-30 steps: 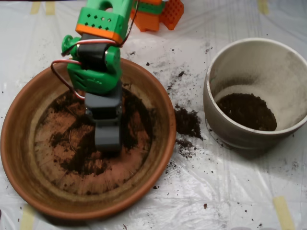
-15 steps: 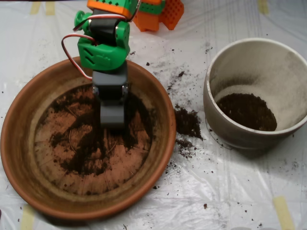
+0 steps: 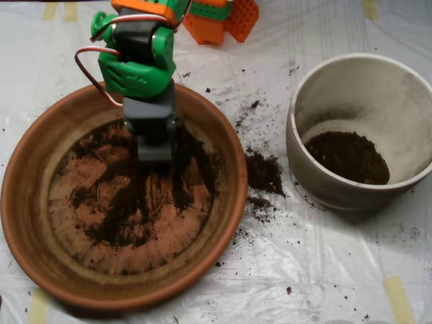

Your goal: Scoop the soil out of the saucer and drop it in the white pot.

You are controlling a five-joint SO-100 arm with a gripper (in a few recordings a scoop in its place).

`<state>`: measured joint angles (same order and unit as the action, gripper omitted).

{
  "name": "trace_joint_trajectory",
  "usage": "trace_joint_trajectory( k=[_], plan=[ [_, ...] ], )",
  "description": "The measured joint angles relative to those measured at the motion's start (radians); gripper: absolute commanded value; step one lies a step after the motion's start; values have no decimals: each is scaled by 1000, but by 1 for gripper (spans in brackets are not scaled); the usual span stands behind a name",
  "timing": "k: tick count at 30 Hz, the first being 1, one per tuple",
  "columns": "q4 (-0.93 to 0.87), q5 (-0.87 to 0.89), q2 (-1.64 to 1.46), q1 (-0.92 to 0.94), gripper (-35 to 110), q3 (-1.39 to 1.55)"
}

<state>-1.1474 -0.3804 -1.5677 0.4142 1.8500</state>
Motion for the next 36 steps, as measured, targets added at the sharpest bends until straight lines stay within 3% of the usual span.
trace_joint_trajectory(
  k=[8, 18, 24, 34, 36],
  plan=[
    [-18, 87, -287, -106, -1, -12],
    [-89, 173, -603, -370, -1, -18],
    [-179, 184, -551, -525, -1, -232],
    [-314, 164, -195, -746, 0, -666],
    [-319, 147, -149, -781, 8, -696]
  ],
)
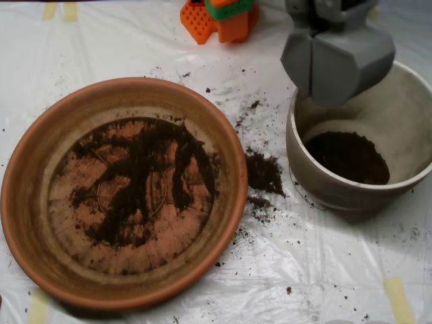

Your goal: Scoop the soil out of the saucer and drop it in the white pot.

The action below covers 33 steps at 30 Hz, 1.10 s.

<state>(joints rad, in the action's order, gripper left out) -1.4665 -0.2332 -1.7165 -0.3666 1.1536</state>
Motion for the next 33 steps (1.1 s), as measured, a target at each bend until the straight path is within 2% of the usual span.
trace_joint_trajectory(
  k=[3, 5, 14, 19, 27, 33],
  plan=[
    [-40, -15, 54, -40, 33, -28],
    [-75, -26, 94, -64, 39, -46],
    [-100, -11, 115, -78, 38, -46],
    [-81, 44, 94, -26, 39, -37],
    [-8, 175, -127, 222, 40, 138],
    [97, 170, -321, 456, 42, 469]
  ],
)
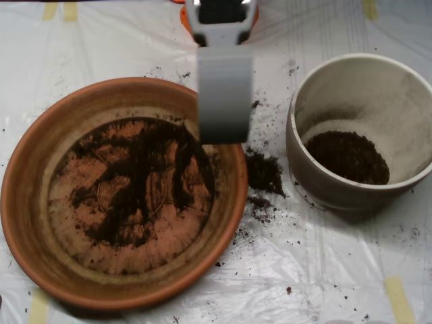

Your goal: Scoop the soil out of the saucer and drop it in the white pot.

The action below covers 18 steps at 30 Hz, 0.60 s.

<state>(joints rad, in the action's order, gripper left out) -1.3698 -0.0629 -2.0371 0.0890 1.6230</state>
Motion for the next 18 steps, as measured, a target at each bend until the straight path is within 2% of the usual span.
trace_joint_trajectory(
  k=[5, 9, 15, 18],
  plan=[
    [175, -75, -195, 163, 45, 410],
    [305, -123, -229, 261, 45, 623],
    [468, -155, -107, 383, 47, 727],
    [482, -152, 41, 413, 50, 704]
  ],
)
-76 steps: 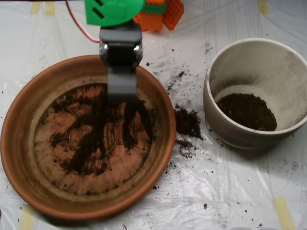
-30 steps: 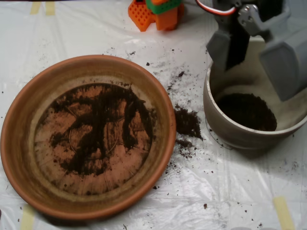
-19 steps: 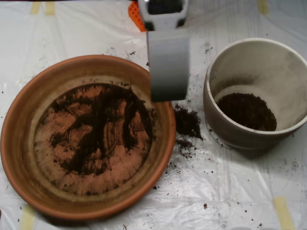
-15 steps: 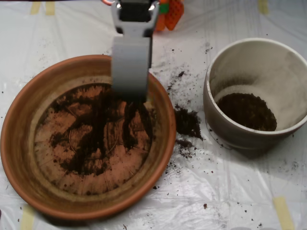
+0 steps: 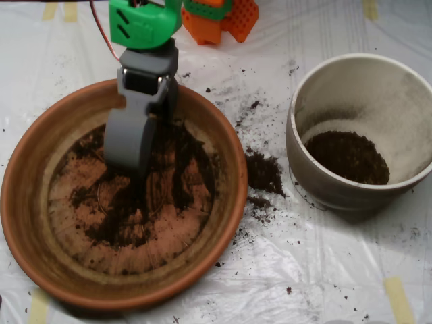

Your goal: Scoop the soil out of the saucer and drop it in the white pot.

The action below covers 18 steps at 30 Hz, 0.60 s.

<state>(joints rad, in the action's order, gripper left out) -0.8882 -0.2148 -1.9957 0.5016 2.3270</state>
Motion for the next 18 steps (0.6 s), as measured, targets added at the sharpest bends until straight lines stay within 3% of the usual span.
trace_joint_trajectory(
  k=[8, 18],
  plan=[
    [-60, -12, 439, 29, 55, -290],
    [-202, 20, 733, 46, 55, -676]
  ],
)
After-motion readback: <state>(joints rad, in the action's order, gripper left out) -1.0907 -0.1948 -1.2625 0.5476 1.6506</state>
